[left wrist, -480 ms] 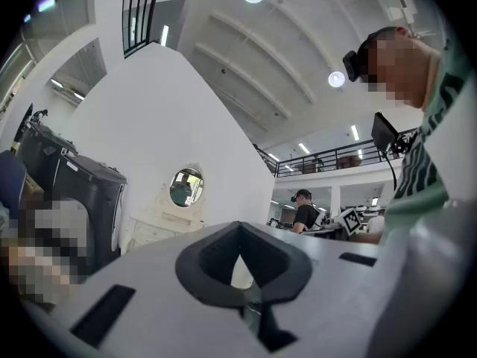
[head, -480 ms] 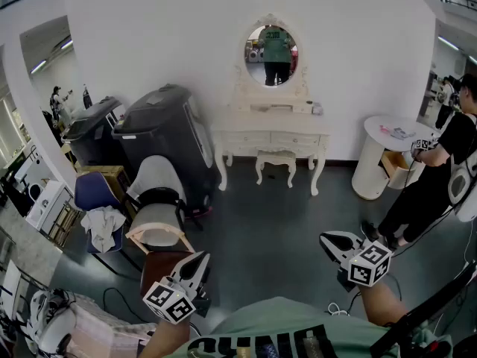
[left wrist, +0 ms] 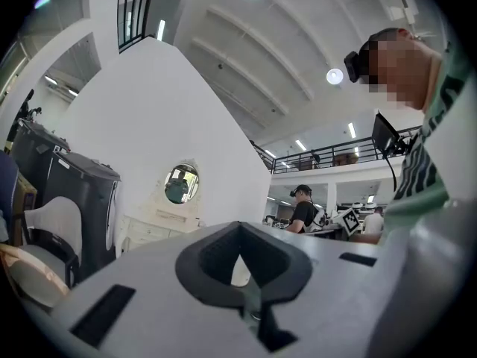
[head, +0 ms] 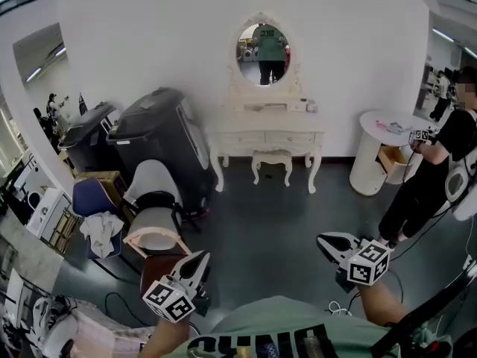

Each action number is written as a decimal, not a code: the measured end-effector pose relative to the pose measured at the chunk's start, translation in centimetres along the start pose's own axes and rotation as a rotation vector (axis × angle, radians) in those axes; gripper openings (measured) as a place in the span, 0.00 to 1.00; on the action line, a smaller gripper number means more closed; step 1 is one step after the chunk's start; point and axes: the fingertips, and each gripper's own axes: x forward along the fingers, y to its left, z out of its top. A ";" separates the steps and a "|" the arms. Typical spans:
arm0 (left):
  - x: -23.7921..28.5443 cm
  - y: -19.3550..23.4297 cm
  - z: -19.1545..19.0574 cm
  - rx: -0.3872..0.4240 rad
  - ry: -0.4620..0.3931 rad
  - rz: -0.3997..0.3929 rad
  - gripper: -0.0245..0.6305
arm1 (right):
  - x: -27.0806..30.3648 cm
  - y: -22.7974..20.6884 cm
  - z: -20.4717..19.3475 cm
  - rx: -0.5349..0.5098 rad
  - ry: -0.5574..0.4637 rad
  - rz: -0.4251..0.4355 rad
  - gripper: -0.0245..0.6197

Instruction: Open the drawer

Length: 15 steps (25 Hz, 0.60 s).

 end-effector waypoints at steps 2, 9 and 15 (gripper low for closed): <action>1.4 -0.9 0.0 0.002 0.004 -0.014 0.05 | -1.0 -0.9 0.1 0.013 -0.013 -0.004 0.05; 6.8 -4.9 -1.4 -0.003 0.009 -0.056 0.05 | -5.9 -5.0 0.1 -0.015 -0.028 -0.015 0.05; 11.9 -8.9 -3.1 -0.022 0.026 -0.087 0.05 | -9.9 -9.1 0.2 -0.014 -0.025 -0.018 0.05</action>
